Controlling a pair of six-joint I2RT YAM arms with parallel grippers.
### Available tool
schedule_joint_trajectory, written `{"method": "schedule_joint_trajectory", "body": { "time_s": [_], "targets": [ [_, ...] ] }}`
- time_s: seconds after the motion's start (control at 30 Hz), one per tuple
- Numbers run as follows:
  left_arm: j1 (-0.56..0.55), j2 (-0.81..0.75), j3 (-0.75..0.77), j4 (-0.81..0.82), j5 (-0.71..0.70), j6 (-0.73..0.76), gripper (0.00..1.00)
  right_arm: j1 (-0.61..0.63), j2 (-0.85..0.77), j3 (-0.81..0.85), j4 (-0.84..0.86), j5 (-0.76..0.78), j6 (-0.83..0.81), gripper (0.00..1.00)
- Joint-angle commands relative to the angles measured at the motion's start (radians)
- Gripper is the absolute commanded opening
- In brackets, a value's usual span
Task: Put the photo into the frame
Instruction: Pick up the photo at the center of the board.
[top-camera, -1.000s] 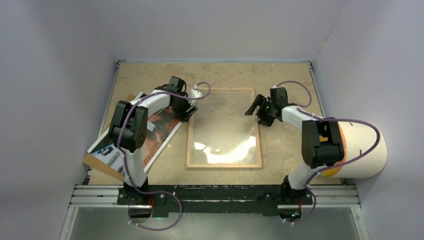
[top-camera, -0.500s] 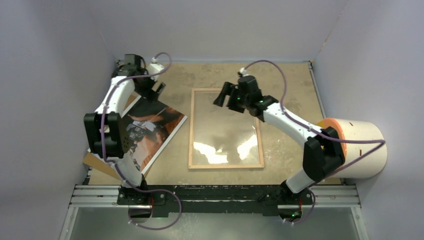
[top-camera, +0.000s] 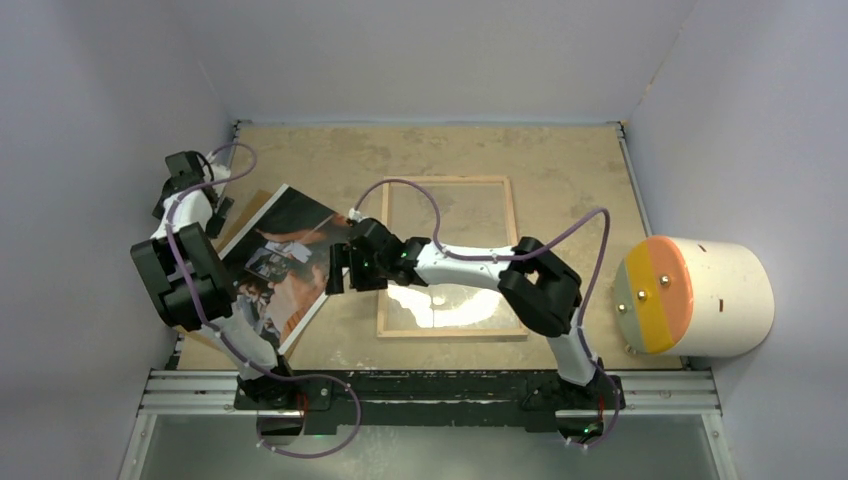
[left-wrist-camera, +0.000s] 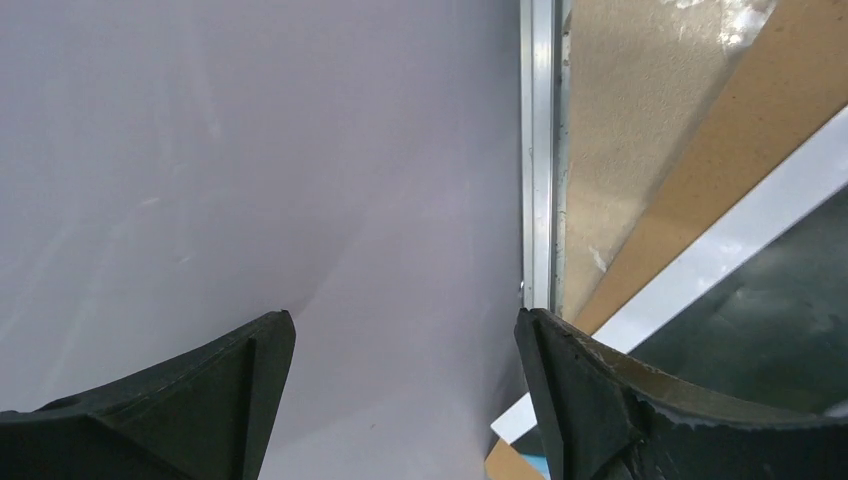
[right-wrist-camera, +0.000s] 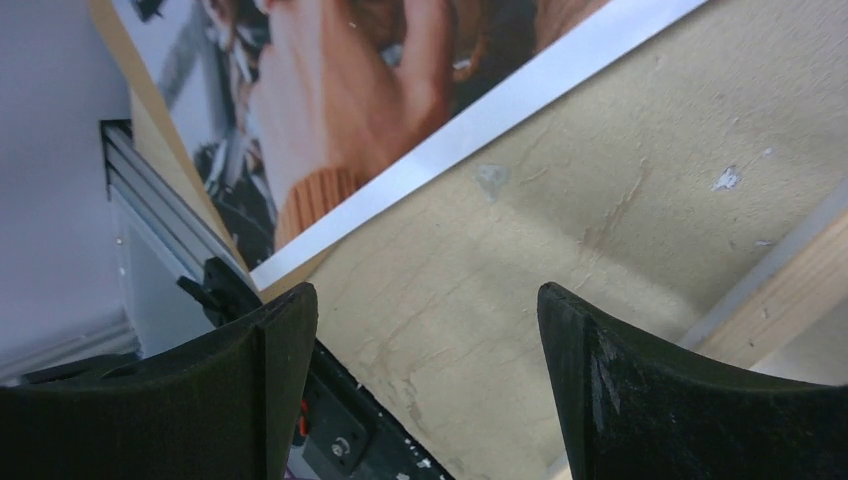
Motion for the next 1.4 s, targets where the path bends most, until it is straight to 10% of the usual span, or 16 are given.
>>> {"method": "schedule_joint_trajectory", "body": {
  "time_s": [0.0,1.37],
  "targets": [
    [0.007,0.053,-0.050,0.195,-0.078,0.041,0.85,-0.002,0.034,0.055,0.003,0.006,0.043,0.82],
    [0.006,-0.008,-0.443,-0.130,0.341,0.061,0.71,-0.223,0.200,0.036,0.165,0.107,0.247,0.75]
  ]
}}
